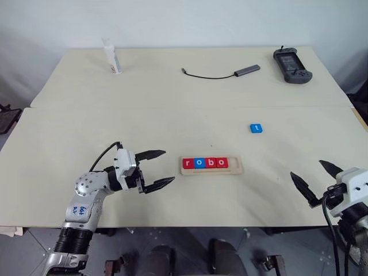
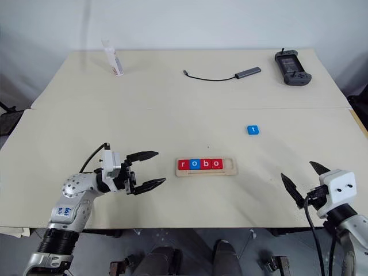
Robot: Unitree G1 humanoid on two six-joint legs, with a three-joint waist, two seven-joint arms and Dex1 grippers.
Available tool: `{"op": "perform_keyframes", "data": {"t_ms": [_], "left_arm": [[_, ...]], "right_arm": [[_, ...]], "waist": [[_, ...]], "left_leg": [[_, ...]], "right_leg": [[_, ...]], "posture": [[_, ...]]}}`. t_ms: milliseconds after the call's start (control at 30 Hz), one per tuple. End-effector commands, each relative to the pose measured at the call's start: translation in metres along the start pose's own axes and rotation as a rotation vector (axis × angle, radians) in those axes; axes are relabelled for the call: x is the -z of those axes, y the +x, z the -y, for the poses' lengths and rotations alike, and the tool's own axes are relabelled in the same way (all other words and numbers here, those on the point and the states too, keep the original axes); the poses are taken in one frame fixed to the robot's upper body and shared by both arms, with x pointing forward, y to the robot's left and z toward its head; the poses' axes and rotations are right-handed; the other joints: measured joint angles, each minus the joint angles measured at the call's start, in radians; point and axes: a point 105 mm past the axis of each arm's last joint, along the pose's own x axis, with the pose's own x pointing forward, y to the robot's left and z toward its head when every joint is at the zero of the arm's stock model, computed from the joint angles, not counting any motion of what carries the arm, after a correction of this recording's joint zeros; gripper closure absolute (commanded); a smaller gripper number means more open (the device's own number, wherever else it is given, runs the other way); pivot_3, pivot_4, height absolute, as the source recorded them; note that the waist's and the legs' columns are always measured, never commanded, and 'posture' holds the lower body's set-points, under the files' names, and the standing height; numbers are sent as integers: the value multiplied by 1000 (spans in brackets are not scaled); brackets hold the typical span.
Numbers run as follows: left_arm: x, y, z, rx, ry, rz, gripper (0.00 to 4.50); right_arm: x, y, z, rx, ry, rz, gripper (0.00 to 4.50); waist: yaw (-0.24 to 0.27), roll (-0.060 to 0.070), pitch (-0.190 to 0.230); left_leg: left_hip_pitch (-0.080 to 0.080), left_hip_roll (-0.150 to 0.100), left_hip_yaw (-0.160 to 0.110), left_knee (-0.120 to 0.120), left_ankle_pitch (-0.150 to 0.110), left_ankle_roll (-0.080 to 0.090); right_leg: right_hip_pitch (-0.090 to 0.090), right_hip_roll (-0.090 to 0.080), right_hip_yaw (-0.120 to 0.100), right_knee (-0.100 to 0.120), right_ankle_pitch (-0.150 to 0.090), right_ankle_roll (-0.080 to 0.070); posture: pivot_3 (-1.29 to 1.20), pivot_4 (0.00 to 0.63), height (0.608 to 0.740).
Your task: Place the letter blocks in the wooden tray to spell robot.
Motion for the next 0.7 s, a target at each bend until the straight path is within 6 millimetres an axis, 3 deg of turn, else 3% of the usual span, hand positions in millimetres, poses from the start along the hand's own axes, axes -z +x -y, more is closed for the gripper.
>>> {"op": "perform_keyframes", "data": {"t_ms": [33, 200, 367, 533, 700], "left_arm": [[-8, 3, -1, 11, 35, 23, 0], [-11, 7, -1, 12, 45, 29, 0], [-13, 9, -1, -3, 57, 37, 0], [-15, 8, 1, -19, 68, 40, 0], [-16, 3, 4, -40, 77, 33, 0]], "right_arm": [[-21, 22, 3, -47, -9, 22, 10], [-32, 67, 11, -54, 133, -58, 10], [-20, 120, 10, -39, 131, -237, 10], [-8, 152, 14, 42, 146, -310, 10], [-5, 171, 1, 46, 211, -304, 10]], "waist": [[-5, 0, 0], [-6, 0, 0], [-7, 0, 0], [-5, 0, 0], [-12, 0, 0]], "left_leg": [[0, 0, 0, 0, 0, 0], [-1, 0, -1, 0, 0, 0], [-3, -1, -2, 0, 1, 0], [-4, -1, -3, 0, 1, 0], [-4, -1, -3, -1, 1, 0]], "right_leg": [[0, 0, 0, 0, 0, 0], [-1, 0, -1, 0, 0, -1], [-1, -1, -2, 0, 0, -1], [-2, -2, -3, 1, 0, -1], [-2, -1, -3, 1, 0, -1]], "posture": [[0, 150, 740], [0, 150, 740], [0, 150, 740], [0, 150, 740], [0, 150, 740]]}}
